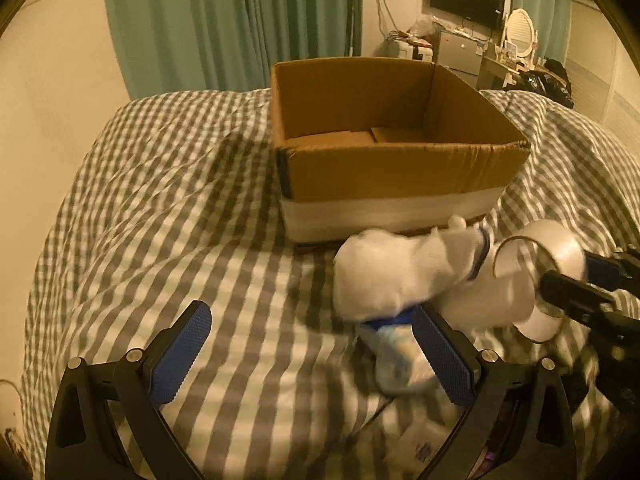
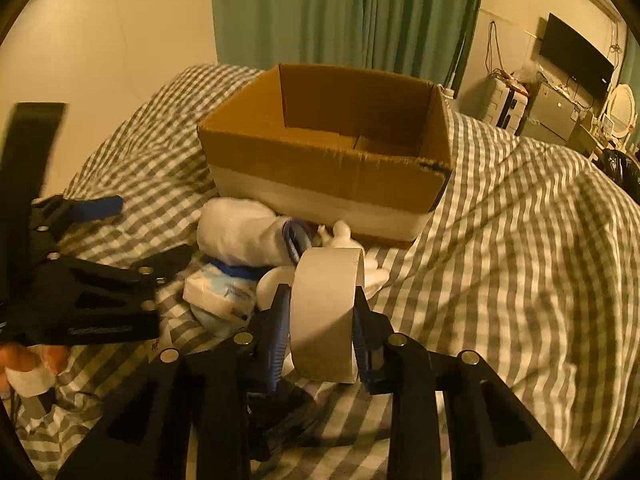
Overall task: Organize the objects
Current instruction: 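Grasp the white socks with the left tool while the right tool grasps the tape roll, then carry socks and tape roll into the box and open both tools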
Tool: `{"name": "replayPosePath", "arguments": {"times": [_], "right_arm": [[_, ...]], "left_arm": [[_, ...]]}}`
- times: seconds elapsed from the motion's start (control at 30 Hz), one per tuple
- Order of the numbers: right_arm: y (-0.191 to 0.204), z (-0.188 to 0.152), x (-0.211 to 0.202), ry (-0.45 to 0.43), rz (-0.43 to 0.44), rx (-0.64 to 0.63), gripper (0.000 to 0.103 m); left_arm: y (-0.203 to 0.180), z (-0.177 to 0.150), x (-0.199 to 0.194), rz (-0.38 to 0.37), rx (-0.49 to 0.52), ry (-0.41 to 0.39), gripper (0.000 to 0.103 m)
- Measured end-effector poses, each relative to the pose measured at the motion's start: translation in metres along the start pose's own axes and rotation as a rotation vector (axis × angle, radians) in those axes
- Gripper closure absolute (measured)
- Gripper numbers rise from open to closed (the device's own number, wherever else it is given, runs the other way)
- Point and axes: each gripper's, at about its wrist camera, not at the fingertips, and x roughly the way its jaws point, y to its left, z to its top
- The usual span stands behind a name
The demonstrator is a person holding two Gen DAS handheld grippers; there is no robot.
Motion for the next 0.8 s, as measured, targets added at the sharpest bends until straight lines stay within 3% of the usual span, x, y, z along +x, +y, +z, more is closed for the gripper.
{"name": "replayPosePath", "arguments": {"times": [0.1, 0.27, 0.43, 0.53, 0.6, 0.8], "right_arm": [[-0.010, 0.008, -0.013, -0.044, 0.013, 0.011, 0.075], [-0.032, 0.022, -0.012, -0.053, -0.044, 0.011, 0.075], [-0.043, 0.021, 0.004, -0.031, 0.007, 0.049, 0.075], [-0.045, 0.018, 0.014, -0.010, 0.019, 0.061, 0.075], [-0.047, 0.017, 0.015, -0.008, 0.030, 0.070, 0.075], [-0.045, 0.013, 0.014, -0.005, 0.012, 0.053, 0.075]], "left_arm": [[-0.008, 0.009, 0.005, -0.028, 0.025, -0.011, 0.000], [-0.030, 0.018, 0.029, -0.050, 0.103, 0.023, 0.000], [-0.045, 0.023, 0.049, -0.067, 0.143, 0.039, 0.000], [-0.048, 0.024, 0.056, -0.101, 0.141, 0.045, 0.013], [-0.048, 0.025, 0.058, -0.158, 0.135, 0.061, 0.034], [-0.051, 0.023, 0.050, -0.154, 0.145, 0.059, 0.042]]}}
